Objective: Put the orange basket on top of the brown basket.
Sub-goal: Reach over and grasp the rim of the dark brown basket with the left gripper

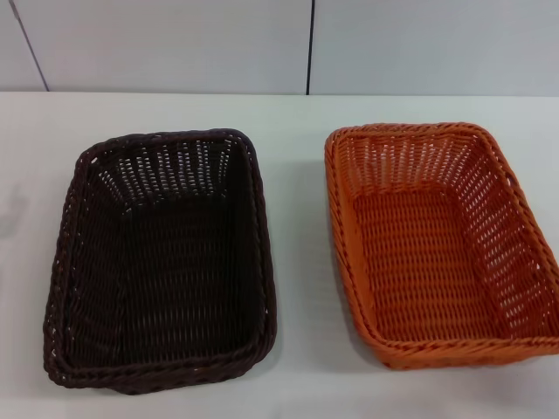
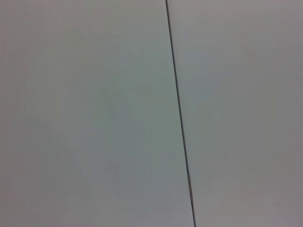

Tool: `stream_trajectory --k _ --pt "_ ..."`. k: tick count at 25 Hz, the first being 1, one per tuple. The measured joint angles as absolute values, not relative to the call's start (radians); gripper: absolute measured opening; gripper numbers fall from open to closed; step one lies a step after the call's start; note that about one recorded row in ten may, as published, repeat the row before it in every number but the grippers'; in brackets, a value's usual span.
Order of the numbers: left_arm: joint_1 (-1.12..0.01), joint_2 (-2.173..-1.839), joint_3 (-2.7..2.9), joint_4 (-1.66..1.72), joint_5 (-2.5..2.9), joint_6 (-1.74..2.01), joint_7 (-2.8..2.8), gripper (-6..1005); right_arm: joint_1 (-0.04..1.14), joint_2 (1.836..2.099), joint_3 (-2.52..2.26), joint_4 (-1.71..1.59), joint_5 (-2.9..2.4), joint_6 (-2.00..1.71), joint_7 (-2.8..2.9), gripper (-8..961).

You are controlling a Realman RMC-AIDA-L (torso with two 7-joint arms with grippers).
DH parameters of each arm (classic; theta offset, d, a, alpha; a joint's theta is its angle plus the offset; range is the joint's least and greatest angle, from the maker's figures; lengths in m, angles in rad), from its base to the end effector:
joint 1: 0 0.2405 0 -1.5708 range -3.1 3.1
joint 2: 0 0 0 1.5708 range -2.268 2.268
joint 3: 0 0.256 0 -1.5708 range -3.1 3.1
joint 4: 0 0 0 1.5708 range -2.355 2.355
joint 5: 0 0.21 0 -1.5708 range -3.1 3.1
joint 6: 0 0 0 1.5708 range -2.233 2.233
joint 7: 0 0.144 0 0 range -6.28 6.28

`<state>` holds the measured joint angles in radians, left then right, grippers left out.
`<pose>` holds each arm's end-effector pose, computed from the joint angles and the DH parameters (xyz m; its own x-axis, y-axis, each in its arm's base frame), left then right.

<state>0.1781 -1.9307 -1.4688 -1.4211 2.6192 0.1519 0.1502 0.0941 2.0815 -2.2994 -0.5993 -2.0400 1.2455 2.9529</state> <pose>-0.3205 0.2984 0.1151 0.7316 0.1581 0.6631 0.6563 0.0995 -0.7479 0.3353 0.2594 -0.0052 0.6541 0.1333 -0.7446 -0.7538 0.1966 -0.6270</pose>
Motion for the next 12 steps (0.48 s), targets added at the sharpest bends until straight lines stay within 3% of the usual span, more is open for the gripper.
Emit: stream_trajectory --k 3,7,12 --pt "0.180 -1.979 -1.572 -1.643 2.655 -0.233 0.172 796 0.097 2.081 -2.298 -0.599 -2.040 1.245 2.953 820" --pt "0.102 -2.049 -1.712 -1.840 2.655 -0.742 0.247 796 0.105 2.080 -2.294 -0.594 -2.040 1.239 2.953 820" --pt "-0.011 -2.061 -1.744 -1.902 2.684 -1.081 0.198 796 0.113 2.079 -2.299 -0.590 -2.040 1.238 2.953 820"
